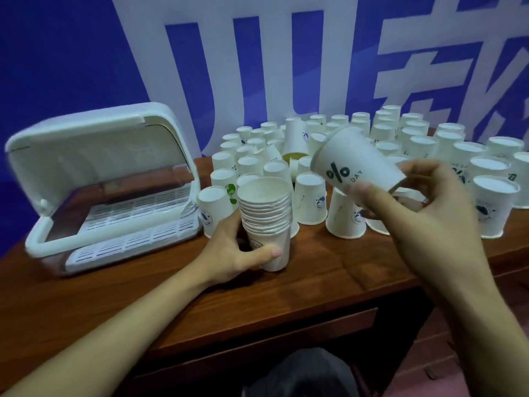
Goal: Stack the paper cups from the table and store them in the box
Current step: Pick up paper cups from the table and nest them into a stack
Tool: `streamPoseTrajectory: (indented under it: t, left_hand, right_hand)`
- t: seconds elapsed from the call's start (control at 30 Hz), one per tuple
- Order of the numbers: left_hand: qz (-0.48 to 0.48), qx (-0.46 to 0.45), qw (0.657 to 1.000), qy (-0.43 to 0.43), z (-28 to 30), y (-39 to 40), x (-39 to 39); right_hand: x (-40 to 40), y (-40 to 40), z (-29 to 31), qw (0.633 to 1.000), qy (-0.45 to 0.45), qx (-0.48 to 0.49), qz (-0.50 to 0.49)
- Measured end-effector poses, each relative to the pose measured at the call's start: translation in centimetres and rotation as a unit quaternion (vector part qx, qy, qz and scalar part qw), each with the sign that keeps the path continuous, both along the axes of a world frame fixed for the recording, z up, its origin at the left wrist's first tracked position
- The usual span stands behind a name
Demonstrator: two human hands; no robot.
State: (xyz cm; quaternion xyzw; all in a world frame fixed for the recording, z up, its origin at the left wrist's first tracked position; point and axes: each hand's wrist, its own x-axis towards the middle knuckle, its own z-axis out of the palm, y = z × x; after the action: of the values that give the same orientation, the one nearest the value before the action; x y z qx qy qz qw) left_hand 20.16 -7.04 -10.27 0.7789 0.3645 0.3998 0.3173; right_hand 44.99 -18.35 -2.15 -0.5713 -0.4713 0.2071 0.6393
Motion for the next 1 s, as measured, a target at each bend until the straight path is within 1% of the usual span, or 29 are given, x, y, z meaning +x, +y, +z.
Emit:
streamPoseTrajectory:
  t: [0.03, 0.07, 0.1, 0.13, 0.2, 0.27, 0.37, 0.43, 0.53, 0.67, 0.73, 0.87, 1.0]
  left_hand:
    - [0.0, -0.001, 1.0, 0.0, -0.1, 0.1, 0.0]
    - [0.0, 0.0, 1.0, -0.001, -0.1, 0.3, 0.0]
    - [-0.002, 0.001, 1.0, -0.002, -0.1, 0.4, 0.0]
    - [-0.007, 0.003, 1.0, -0.003, -0.1, 0.5, 0.0]
    - [-0.013, 0.013, 1.0, -0.002, -0.2, 0.7, -0.1]
    - [-0.012, 0.023, 1.0, -0.002, -0.3, 0.9, -0.1]
    - [-0.01, 0.019, 1.0, -0.018, -0.5, 0.8, -0.2]
    - [-0.005, 0.012, 0.999, -0.029, -0.4, 0.9, -0.2]
    - [-0.001, 0.006, 1.0, -0.021, -0.7, 1.1, -0.3]
    - [0.001, 0.004, 1.0, -0.018, -0.7, 1.3, -0.4]
    - [-0.007, 0.005, 1.0, -0.019, -0.5, 1.4, -0.3]
    - [-0.003, 0.003, 1.0, -0.02, -0.4, 1.0, -0.2]
    - [0.018, 0.011, 0.999, -0.039, -0.4, 1.0, -0.3]
  right_hand:
    - [-0.6, 0.3, 0.4, 0.997, 0.06, 0.019, 0.038]
    - [-1.5, 0.8, 0.6, 0.992, 0.101, 0.041, 0.068]
    - [-2.5, 1.5, 0.8, 0.988, 0.111, 0.06, 0.086]
    - [-3.7, 2.3, 0.8, 0.988, 0.097, 0.072, 0.093]
    - [-6.1, 3.9, 0.5, 0.992, 0.032, 0.075, 0.093]
    - [-7.8, 5.1, -0.2, 0.994, -0.026, 0.06, 0.088]
    - [-8.9, 6.4, -1.7, 0.99, -0.128, 0.04, 0.05]
    - [-9.1, 6.6, -2.5, 0.985, -0.166, 0.017, 0.036]
    - [-8.6, 6.2, -3.1, 0.986, -0.155, 0.002, 0.052]
    - [-8.1, 6.1, -3.0, 0.987, -0.062, 0.035, 0.145]
    - [-8.2, 6.5, -2.4, 0.982, -0.051, 0.042, 0.178]
    - [-9.1, 7.5, -2.1, 0.979, -0.113, 0.046, 0.165]
    - [-9.2, 8.0, -3.2, 0.981, -0.161, 0.039, 0.106]
